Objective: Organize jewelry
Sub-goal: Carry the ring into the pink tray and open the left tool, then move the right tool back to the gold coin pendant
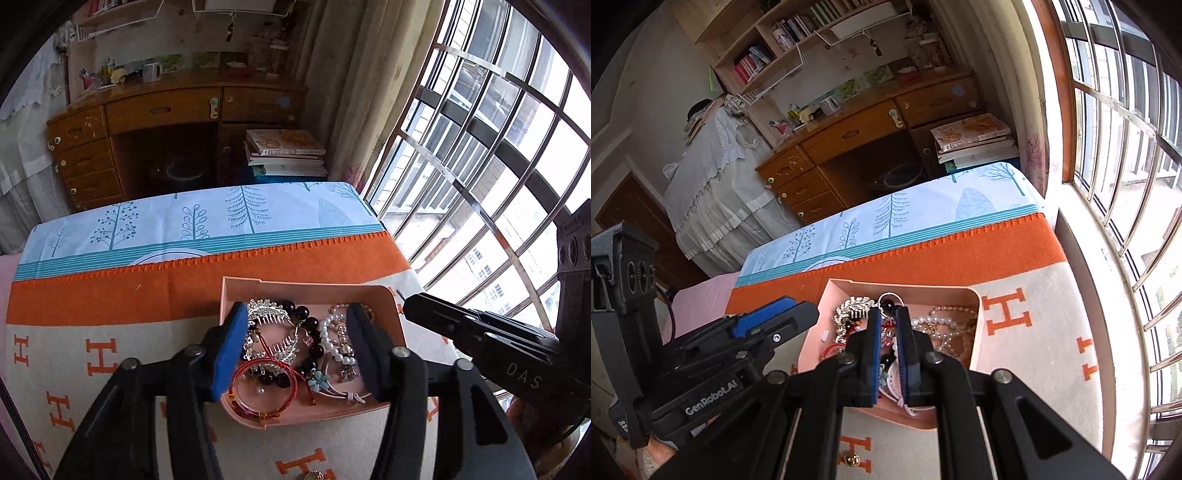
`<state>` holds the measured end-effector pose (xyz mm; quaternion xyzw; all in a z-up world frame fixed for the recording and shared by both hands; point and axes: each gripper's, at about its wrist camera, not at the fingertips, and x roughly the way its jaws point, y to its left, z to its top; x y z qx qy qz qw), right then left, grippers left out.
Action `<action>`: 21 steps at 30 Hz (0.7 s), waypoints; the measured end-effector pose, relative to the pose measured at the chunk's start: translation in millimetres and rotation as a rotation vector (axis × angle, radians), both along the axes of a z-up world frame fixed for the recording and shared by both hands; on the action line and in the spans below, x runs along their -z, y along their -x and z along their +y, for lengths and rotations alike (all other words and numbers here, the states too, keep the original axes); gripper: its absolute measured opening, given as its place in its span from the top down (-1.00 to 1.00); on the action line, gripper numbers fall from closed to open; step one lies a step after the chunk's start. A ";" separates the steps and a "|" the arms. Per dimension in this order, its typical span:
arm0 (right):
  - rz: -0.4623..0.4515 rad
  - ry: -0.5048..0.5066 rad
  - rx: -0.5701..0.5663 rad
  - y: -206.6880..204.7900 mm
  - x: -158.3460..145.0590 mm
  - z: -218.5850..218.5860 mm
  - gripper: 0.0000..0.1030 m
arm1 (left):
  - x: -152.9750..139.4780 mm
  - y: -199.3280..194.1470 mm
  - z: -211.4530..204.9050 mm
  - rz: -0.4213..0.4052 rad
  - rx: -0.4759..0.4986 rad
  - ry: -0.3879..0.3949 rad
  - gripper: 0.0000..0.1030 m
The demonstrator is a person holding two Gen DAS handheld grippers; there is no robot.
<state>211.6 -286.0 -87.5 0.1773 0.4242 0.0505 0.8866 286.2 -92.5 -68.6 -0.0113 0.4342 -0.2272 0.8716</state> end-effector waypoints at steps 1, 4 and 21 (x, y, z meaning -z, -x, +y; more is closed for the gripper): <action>0.011 -0.010 -0.002 -0.7 1.5 -0.6 0.82 | -1.9 1.6 2.6 -0.020 -0.015 0.000 -0.40; 0.018 -0.029 -0.005 0.4 3.8 -1.8 0.82 | -8.0 5.2 9.3 -0.036 -0.028 0.005 -0.45; -0.072 0.013 -0.106 47.5 -29.3 24.8 0.81 | -52.0 51.5 37.1 -0.134 -0.077 -0.053 -0.72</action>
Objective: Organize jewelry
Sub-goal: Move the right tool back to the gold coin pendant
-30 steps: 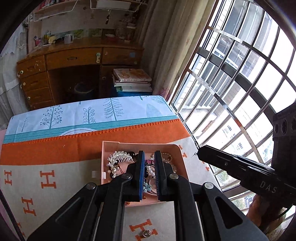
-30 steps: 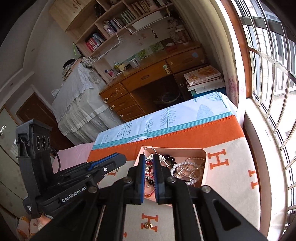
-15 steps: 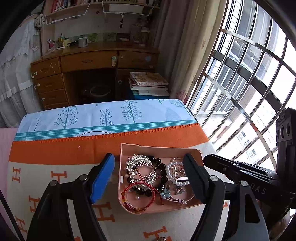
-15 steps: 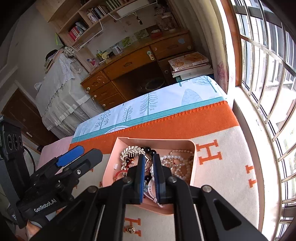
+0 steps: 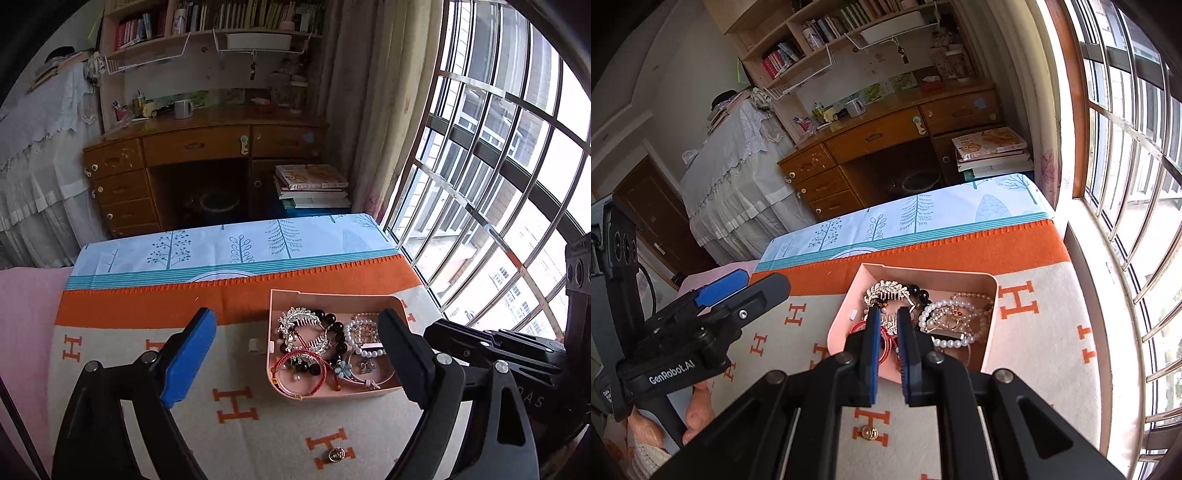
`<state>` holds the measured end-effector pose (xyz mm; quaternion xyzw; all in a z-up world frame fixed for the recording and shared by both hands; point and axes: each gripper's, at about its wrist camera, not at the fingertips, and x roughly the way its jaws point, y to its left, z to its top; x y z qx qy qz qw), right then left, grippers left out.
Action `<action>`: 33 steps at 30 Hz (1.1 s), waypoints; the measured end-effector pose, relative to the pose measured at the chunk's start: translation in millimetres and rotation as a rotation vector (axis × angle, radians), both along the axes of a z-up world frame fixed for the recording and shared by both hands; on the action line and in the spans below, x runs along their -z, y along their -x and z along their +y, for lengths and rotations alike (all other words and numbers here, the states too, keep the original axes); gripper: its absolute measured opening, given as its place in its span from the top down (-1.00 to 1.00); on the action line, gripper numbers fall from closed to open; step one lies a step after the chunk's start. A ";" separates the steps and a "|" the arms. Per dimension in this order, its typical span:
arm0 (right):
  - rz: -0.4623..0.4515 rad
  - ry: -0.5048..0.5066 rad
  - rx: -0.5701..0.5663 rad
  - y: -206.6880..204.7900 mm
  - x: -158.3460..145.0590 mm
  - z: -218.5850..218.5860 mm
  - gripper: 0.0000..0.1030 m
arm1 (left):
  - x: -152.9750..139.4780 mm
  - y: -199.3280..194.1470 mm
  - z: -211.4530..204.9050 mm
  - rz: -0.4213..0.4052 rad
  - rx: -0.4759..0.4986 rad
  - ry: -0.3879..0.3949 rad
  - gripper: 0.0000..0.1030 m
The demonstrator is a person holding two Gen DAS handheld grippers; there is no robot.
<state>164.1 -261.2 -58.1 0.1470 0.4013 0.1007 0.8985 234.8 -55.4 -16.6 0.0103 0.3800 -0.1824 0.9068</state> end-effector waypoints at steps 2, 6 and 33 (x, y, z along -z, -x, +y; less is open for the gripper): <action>-0.014 0.010 -0.026 7.7 -3.2 5.0 0.57 | -2.8 11.9 2.9 -0.027 -0.008 -0.016 -0.77; -0.059 0.066 -0.086 23.8 -8.6 18.4 0.38 | -2.8 36.7 13.5 -0.077 -0.034 -0.029 -0.98; -0.103 0.289 -0.375 69.0 52.7 63.4 -0.01 | 59.0 101.4 63.0 -0.068 -0.233 -0.100 -0.98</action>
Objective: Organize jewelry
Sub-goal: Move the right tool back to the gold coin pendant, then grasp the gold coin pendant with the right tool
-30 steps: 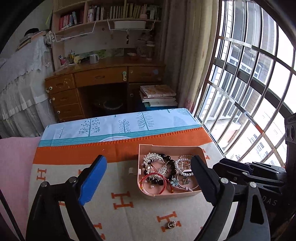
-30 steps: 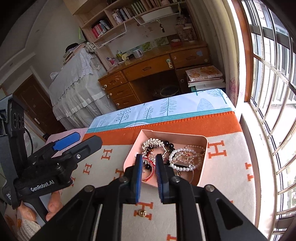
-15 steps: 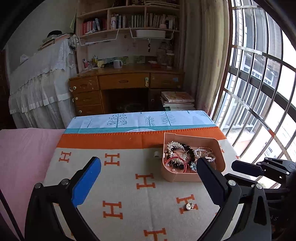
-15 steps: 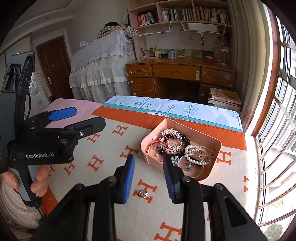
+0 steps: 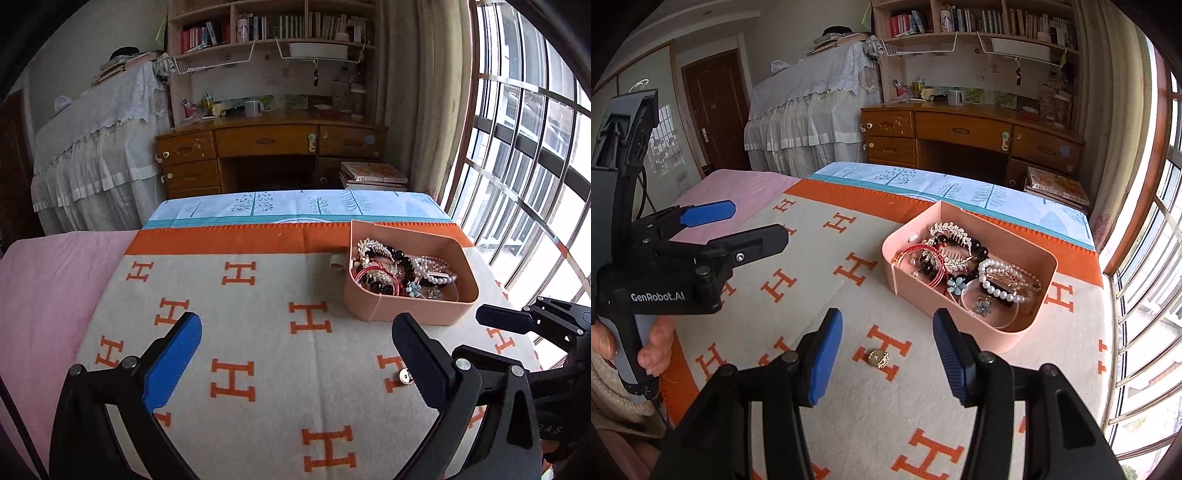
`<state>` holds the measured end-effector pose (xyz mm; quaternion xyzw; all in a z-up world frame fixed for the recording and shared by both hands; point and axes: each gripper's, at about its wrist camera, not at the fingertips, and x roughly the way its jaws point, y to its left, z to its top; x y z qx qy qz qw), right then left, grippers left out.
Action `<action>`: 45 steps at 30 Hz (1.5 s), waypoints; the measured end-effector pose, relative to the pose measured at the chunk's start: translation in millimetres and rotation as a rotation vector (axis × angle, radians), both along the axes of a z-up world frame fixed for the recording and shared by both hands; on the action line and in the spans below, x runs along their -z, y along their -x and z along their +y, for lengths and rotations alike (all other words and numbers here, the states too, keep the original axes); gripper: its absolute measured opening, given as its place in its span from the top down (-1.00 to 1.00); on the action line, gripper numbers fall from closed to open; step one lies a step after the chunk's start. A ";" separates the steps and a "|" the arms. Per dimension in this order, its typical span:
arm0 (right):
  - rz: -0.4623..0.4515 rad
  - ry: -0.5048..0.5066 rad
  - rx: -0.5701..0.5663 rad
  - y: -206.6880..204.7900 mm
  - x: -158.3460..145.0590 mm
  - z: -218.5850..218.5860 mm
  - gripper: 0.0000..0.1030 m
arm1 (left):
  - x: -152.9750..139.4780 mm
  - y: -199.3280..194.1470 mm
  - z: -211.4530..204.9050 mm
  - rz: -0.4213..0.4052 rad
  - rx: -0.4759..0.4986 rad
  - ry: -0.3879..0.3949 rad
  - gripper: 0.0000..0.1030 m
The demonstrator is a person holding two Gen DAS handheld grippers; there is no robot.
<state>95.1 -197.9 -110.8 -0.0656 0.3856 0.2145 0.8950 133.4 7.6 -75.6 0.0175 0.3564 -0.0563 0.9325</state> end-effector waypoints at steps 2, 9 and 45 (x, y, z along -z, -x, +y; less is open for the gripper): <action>0.010 0.008 -0.011 -0.5 8.5 1.7 -0.01 | 13.7 -0.2 1.8 0.022 -0.013 -0.014 -0.98; 0.060 0.024 -0.023 -8.4 33.2 3.7 -0.01 | 50.7 -2.6 11.3 0.107 -0.031 -0.005 -0.98; 0.060 0.135 -0.120 -13.1 74.6 19.2 0.00 | 76.8 -10.2 20.6 0.171 -0.049 0.048 -0.98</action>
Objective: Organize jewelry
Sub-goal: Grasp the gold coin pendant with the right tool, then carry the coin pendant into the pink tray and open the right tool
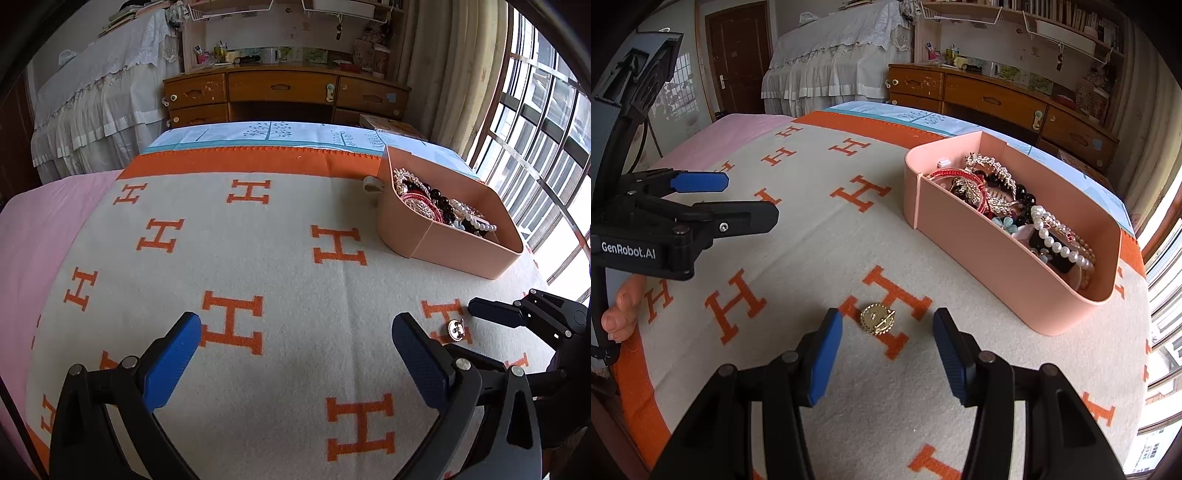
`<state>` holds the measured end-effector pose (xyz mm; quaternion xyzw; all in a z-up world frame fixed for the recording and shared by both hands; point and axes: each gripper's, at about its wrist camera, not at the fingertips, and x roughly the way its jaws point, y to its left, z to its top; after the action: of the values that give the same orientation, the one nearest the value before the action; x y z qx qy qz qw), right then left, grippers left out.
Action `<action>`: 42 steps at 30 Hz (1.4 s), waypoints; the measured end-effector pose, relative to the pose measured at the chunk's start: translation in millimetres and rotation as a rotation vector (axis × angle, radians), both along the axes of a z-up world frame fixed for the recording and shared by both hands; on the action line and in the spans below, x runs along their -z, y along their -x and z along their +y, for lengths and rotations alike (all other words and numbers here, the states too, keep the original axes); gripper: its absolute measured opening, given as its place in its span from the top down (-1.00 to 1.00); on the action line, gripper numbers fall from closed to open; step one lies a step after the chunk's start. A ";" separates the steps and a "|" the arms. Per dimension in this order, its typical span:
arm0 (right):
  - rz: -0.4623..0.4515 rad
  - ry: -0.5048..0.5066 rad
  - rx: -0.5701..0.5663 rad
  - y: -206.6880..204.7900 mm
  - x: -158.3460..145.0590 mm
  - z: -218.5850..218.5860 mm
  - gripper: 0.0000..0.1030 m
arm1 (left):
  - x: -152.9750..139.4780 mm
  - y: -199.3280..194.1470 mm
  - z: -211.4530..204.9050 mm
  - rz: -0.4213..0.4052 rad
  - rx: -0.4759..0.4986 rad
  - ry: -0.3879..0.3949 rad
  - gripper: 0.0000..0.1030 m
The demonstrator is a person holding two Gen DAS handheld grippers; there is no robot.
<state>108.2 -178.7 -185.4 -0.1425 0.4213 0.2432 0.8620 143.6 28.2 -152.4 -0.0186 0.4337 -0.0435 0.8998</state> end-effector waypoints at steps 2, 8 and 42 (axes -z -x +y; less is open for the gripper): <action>-0.001 -0.001 -0.006 0.2 0.0 0.4 0.06 | 0.4 0.1 0.2 0.002 0.000 0.003 -0.98; -0.004 -0.007 -0.013 1.4 -0.8 1.0 0.51 | 0.4 0.8 -0.3 0.000 0.004 0.003 -0.98; -0.014 -0.203 0.341 3.9 -128.4 -46.9 0.62 | -82.4 -9.3 -40.9 0.006 0.187 -0.037 -0.98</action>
<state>104.3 -225.6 -57.0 0.0171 0.4065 0.1340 0.9036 152.8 -12.7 -70.0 0.0386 0.4370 -0.1189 0.8907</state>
